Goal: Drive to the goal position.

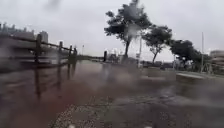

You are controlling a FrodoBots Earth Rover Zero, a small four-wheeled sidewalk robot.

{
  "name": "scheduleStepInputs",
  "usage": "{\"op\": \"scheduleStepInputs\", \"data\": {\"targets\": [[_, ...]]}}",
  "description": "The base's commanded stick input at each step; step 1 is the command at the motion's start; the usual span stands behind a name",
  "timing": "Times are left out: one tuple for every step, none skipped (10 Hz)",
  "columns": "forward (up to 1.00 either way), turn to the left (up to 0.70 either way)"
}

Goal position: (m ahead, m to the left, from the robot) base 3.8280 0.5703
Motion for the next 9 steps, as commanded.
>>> {"op": "scheduleStepInputs", "data": {"targets": [[1.00,-0.40],[1.00,-0.39],[1.00,-0.38],[1.00,-0.38],[1.00,-0.37],[1.00,-0.40],[1.00,-0.40],[1.00,-0.40],[1.00,-0.40]]}}
